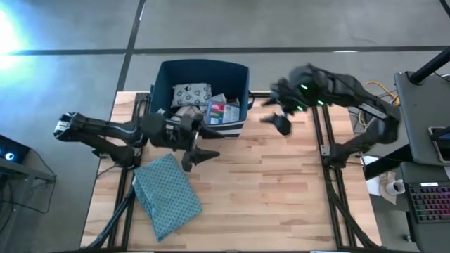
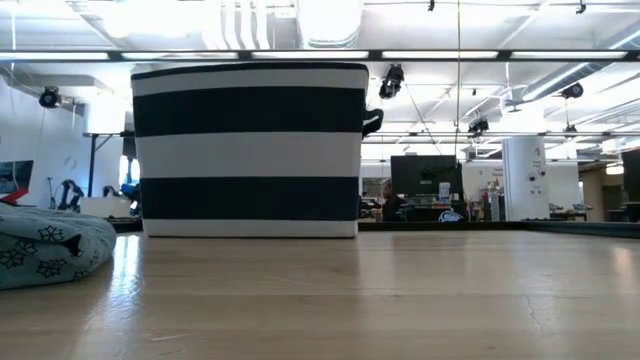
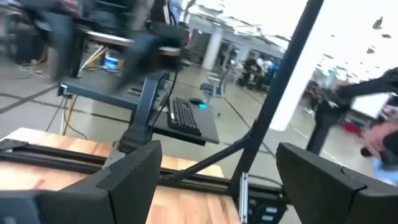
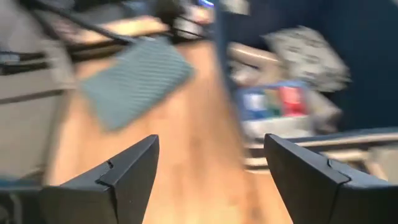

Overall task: Pick & place medical supplies in basket/bin
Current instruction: Return to Home Position

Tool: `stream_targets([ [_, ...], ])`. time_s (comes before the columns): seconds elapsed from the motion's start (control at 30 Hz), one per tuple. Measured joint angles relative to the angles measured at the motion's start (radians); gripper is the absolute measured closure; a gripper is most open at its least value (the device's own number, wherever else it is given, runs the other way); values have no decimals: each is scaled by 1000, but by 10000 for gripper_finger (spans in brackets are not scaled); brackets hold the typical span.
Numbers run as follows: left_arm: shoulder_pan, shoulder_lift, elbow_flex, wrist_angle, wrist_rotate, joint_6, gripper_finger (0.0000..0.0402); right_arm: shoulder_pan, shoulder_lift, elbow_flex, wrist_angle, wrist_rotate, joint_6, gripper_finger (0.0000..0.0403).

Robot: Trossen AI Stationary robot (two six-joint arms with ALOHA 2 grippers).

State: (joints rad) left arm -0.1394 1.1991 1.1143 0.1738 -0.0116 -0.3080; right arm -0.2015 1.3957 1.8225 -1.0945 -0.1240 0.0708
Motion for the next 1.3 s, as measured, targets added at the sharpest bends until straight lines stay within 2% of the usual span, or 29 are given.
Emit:
stream_targets([
  [0.07, 38, -12, -12, -2, 73, 19, 105, 21, -88, -108, 70, -51, 26, 120],
  [0.13, 69, -37, -19, -13, 110, 23, 105, 31, -178, -229, 145, -55, 76, 120],
  [0.27, 111, -129, -52, -44, 112, 57, 105, 31, -375, -470, 323, -49, 154, 124],
  [0.43, 135, -280, -160, -49, 108, 60, 105, 34, -624, -719, 517, -57, 180, 129],
  [0.6, 135, -463, -320, -43, 49, 59, 105, 42, -792, -897, 636, -57, 162, 126],
  [0.7, 135, -575, -422, -43, 36, 6, 105, 40, -870, -971, 622, 28, 167, 123],
  [0.77, 135, -648, -488, -38, 36, -68, 105, 40, -910, -1015, 626, 41, 254, 121],
  [0.83, 135, -710, -549, -2, 35, -109, 105, 42, -943, -1056, 634, 6, 296, 119],
  [1.0, 133, -827, -693, 91, 80, -63, 105, 42, -988, -1155, 718, -135, 240, 123],
  [1.1, 133, -895, -767, 117, 83, -61, 105, 43, -1012, -1233, 827, -302, 187, 127],
  [1.2, 133, -959, -835, 124, 105, -78, 105, 42, -1035, -1321, 1012, -480, 145, 129],
  [1.23, 132, -978, -855, 129, 112, -83, 105, 42, -1043, -1347, 1057, -500, 144, 128],
  [1.3, 132, -1015, -892, 136, 117, -93, 105, 43, -1067, -1394, 1080, -474, 168, 128],
])
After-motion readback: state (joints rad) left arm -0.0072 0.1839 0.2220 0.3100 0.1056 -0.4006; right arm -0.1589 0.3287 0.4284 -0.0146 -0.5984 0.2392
